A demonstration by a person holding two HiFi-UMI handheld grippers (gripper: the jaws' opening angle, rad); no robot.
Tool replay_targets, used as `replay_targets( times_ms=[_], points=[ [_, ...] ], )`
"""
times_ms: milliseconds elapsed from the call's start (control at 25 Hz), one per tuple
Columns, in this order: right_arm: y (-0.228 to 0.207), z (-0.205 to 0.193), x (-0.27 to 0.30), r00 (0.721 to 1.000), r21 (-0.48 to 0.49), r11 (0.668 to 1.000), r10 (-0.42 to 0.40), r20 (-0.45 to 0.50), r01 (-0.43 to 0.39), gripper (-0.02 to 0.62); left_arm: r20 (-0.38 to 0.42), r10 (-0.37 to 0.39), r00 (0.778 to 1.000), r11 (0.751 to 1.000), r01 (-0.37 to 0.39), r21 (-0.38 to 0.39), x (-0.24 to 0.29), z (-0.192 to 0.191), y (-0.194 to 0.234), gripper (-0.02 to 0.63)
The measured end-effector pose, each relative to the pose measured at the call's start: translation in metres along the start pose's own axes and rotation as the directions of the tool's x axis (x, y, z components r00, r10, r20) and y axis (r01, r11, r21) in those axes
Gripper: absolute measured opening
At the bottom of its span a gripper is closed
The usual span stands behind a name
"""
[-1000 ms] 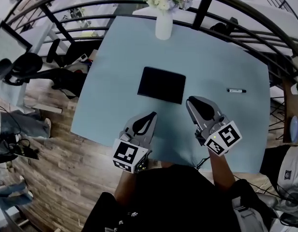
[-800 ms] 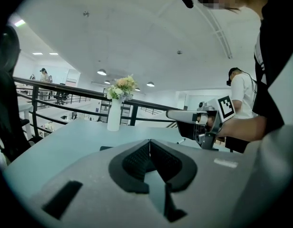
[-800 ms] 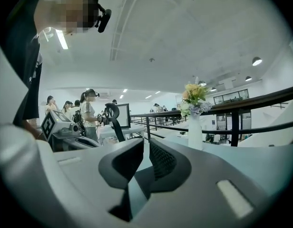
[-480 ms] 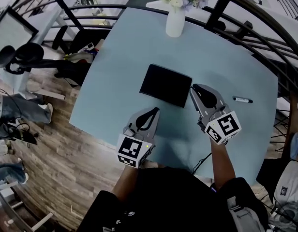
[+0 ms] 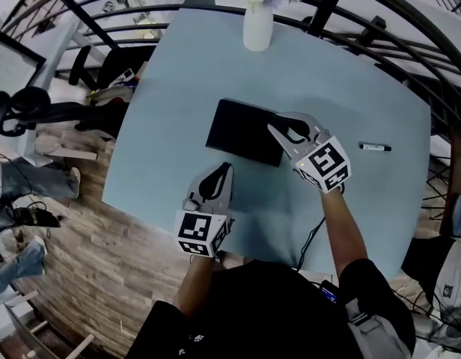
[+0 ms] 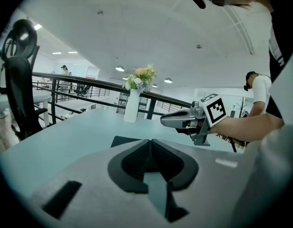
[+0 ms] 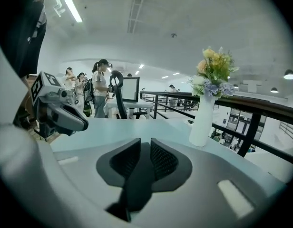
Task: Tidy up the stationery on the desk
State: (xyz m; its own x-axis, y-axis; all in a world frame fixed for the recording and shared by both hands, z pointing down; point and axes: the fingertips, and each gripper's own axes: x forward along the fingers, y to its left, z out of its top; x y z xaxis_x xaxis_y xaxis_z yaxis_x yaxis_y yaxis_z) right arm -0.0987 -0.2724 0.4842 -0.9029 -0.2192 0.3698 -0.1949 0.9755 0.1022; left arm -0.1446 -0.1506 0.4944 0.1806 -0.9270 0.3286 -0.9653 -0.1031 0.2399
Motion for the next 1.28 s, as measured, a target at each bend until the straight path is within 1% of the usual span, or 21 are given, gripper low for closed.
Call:
replay_targets(
  times_ms=[160,240,400,560,640,760,840,960,1040,1120,1200,1280],
  points=[
    [-0.01,-0.022,0.014,0.998,-0.053,0.999,0.009,-0.056,-0.012,0.079,-0.027,0.016,1.0,0.998,-0.018,-0.063,0.006,-0.014,0.007,0.029],
    [-0.012,-0.03,0.022,0.996,-0.067,0.997,0.031,-0.084,-0.037,0.093,-0.052,0.028,0.998,0.997,-0.032,-0.071,0.008,-0.021,0.012,0.037],
    [-0.021,-0.046,0.035,0.99,-0.047,0.996,0.072,-0.123,-0.079,0.103,-0.093,0.039,0.995,0.995,-0.047,-0.09,0.015,-0.035,0.02,0.044],
    [-0.025,-0.061,0.047,0.982,-0.037,0.993,0.104,-0.155,-0.11,0.14,-0.129,0.059,0.99,0.995,-0.069,-0.077,0.018,-0.047,0.027,0.048],
    [-0.023,-0.069,0.052,0.977,-0.031,0.991,0.125,-0.174,-0.132,0.146,-0.151,0.067,0.986,0.994,-0.079,-0.074,0.019,-0.054,0.029,0.056],
    [-0.026,-0.082,0.057,0.969,-0.021,0.99,0.133,-0.21,-0.141,0.176,-0.178,0.069,0.982,0.994,-0.082,-0.07,0.021,-0.061,0.031,0.071],
    [-0.031,-0.092,0.06,0.958,-0.021,0.989,0.137,-0.253,-0.147,0.188,-0.184,0.063,0.981,0.994,-0.078,-0.075,0.024,-0.063,0.033,0.071],
    [-0.036,-0.106,0.064,0.93,-0.03,0.982,0.165,-0.329,-0.185,0.204,-0.18,0.047,0.982,0.993,-0.066,-0.101,0.028,-0.065,0.034,0.074],
    [-0.039,-0.11,0.065,0.925,-0.003,0.98,0.186,-0.331,-0.198,0.213,-0.189,0.041,0.981,0.991,-0.064,-0.115,0.031,-0.067,0.034,0.075],
    [-0.041,-0.111,0.065,0.929,0.054,0.979,0.205,-0.309,-0.198,0.215,-0.204,0.032,0.978,0.991,-0.058,-0.123,0.035,-0.07,0.034,0.08],
    [-0.041,-0.113,0.064,0.931,0.11,0.974,0.223,-0.288,-0.199,0.213,-0.211,0.02,0.977,0.99,-0.048,-0.129,0.038,-0.071,0.032,0.097],
    [-0.039,-0.113,0.063,0.929,0.148,0.967,0.243,-0.277,-0.209,0.2,-0.217,0.019,0.976,0.991,-0.048,-0.128,0.041,-0.072,0.032,0.1]
  ],
)
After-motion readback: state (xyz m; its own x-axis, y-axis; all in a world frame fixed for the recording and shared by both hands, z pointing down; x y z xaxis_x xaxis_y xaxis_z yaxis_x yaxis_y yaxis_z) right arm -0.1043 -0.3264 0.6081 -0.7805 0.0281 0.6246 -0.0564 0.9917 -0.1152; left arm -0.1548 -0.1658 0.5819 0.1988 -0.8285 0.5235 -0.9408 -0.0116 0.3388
